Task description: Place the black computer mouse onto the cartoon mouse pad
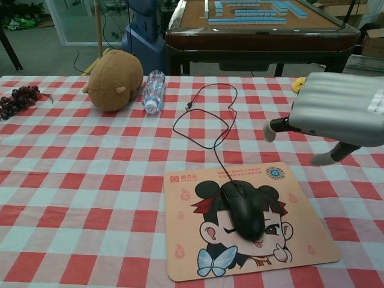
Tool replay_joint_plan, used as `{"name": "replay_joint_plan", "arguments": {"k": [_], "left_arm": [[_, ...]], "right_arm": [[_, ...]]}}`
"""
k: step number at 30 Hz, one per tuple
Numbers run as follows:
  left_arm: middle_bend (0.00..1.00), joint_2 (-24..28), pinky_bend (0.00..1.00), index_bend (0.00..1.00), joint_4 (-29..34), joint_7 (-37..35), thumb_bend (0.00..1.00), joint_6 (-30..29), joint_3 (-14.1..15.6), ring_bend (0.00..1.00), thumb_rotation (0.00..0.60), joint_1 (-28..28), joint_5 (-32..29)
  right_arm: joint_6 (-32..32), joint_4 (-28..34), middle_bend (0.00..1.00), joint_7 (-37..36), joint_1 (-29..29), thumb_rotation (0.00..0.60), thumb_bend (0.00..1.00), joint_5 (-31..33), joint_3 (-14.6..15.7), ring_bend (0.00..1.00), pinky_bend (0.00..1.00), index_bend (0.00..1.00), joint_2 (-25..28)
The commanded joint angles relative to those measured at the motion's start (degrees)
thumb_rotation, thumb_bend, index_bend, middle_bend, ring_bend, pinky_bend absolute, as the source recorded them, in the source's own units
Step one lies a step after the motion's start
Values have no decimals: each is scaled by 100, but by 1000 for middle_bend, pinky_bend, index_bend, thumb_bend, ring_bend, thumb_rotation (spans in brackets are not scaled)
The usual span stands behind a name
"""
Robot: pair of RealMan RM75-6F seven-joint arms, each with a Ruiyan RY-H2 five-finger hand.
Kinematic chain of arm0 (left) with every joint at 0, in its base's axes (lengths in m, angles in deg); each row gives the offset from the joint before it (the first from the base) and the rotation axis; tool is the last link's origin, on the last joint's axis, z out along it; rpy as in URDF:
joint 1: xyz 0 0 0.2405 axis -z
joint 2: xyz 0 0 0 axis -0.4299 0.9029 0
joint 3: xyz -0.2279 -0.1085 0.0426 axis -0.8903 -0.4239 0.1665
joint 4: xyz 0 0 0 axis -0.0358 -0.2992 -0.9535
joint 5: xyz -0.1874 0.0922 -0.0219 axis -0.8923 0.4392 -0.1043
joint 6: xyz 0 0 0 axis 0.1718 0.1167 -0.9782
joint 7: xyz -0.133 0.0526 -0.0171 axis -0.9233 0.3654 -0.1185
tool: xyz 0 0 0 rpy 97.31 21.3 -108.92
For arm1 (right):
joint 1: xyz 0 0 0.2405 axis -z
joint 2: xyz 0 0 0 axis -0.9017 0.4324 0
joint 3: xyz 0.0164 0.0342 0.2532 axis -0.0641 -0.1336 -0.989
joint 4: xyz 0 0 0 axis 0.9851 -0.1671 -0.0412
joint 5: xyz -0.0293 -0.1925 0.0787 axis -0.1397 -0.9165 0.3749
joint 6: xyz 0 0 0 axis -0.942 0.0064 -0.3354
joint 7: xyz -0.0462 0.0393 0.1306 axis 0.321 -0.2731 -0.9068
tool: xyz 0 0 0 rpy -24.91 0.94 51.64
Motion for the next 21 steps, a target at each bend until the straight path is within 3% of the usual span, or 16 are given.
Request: {"name": "replay_joint_plan", "arguments": {"k": [1,5,9,21], "left_arm": [[780,18,625,549,81,-51,303,-116,60,564,600,-17,175],[779,46,625,549,209,3,303,-166,143,564,600,-20,346],[780,51,625,549,324,98,302,-232,216,564,600,-21,514],[779,32,625,549,469,207,303,-373,345,564,600,-20,846]], "right_arm": [[223,815,738,540,628,600,0,932,-264,664,825,370,534],[660,1255,656,516,1120,600,0,1548,-395,545,718,370,766],[1066,1353,625,166,1532,600,0,1854,-461,500,671,370,848],[2203,651,577,-1861,2668,600,0,1871,-505,465,642,370,744]]}}
